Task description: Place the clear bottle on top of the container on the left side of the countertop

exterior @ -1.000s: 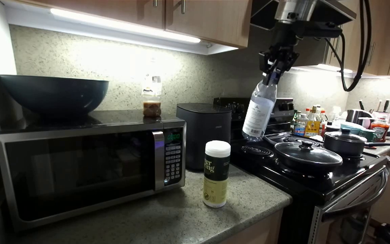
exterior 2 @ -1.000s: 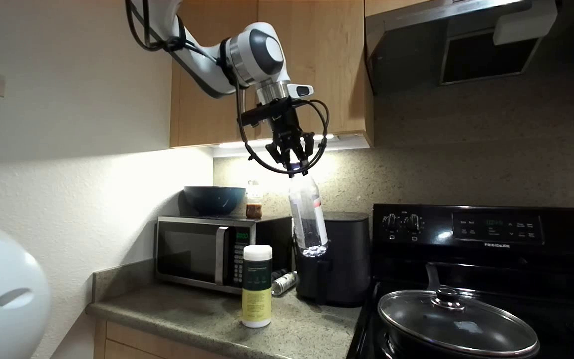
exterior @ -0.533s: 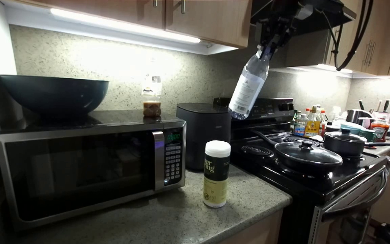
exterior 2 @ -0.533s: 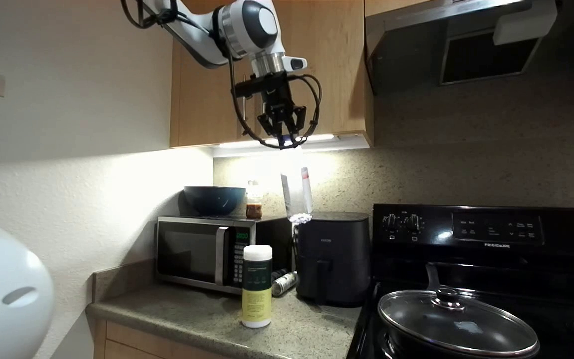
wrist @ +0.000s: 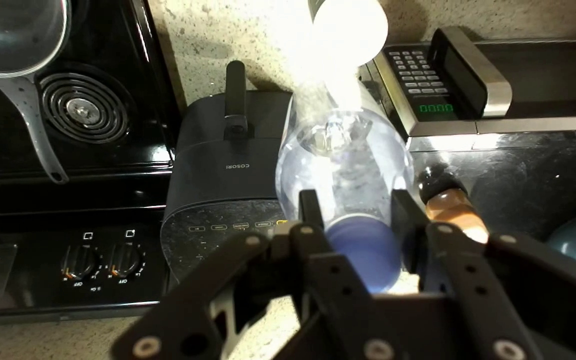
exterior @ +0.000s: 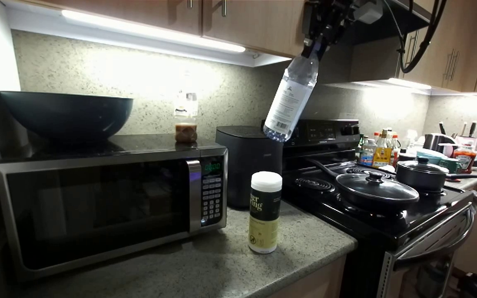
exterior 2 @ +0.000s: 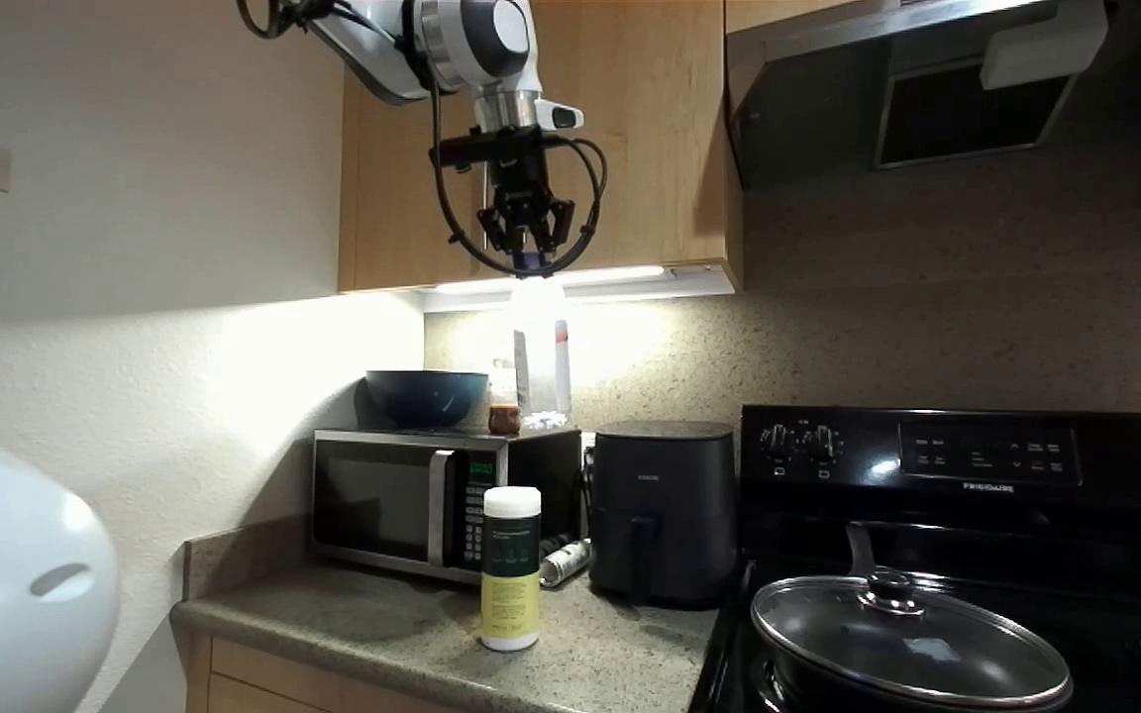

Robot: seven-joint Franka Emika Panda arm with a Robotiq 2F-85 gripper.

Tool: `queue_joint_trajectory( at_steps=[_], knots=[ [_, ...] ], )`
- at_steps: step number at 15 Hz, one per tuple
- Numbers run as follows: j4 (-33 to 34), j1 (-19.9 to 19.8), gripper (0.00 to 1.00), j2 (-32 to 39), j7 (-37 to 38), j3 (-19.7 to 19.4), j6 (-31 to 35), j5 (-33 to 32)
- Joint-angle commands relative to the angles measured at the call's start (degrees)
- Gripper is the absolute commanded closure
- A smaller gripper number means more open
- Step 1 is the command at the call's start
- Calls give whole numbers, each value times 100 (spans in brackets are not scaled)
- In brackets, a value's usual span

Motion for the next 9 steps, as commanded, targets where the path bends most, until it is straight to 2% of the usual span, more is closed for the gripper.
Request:
queue_joint_trajectory(
  at_steps=[1,2,3,6,9],
  knots=[
    [26,-53,62,13,-9,36,-18,12],
    [26,-59,62,13,-9,29,-18,12],
    [26,-61,87,13,-9,26,-18,12],
    [231,3,87,229,-24,32,-187,251],
    [411,52,87,454,36,148,-428,201]
  ],
)
